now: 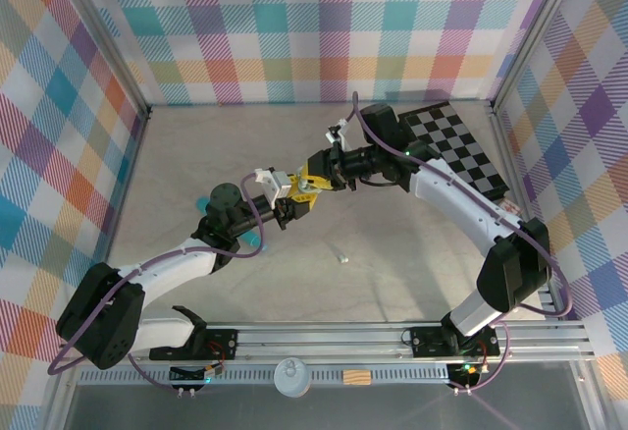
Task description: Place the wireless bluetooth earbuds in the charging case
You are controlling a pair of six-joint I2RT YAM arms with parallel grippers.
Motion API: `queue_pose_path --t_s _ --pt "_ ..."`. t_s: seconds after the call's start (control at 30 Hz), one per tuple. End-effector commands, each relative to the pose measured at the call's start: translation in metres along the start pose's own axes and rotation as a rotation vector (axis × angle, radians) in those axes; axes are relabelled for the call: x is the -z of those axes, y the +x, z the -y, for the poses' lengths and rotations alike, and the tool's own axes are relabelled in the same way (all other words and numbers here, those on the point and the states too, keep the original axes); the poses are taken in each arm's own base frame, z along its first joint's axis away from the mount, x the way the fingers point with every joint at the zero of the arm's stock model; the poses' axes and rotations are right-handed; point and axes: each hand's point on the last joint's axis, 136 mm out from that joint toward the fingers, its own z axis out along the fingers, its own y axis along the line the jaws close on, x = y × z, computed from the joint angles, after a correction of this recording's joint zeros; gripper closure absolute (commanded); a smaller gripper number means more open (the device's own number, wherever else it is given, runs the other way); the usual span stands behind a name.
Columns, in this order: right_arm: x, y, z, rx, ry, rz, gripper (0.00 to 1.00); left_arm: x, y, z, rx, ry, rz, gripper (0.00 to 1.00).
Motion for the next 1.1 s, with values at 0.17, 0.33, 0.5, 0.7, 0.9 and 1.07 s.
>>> queue_pose_path --t_s 0.17,0.33,0.5,0.7,0.9,1.07 --pt "0.007 0.004 0.002 0.028 0.067 0.014 0.69 0.002 -0.045 0.005 -0.069 0.007 0.120 0.69" --pt "0.010 0.003 0.001 0.038 0.079 0.018 0.69 0.003 -0.046 0.005 -0.077 0.003 0.120 0.69" --pt "0.019 0.001 -0.003 0.073 0.106 0.047 0.63 0.002 -0.048 0.004 -0.081 0.001 0.123 0.69" --pt "0.032 0.003 -0.020 0.164 0.071 0.075 0.54 0.001 -0.046 0.002 -0.086 -0.009 0.124 0.69" --pt "0.069 0.014 -0.015 0.248 0.137 0.218 0.51 0.008 -0.044 -0.007 -0.090 -0.044 0.123 0.70" --pt "0.099 0.027 0.046 0.103 0.253 0.337 0.51 0.016 -0.048 -0.015 -0.087 -0.066 0.124 0.70"
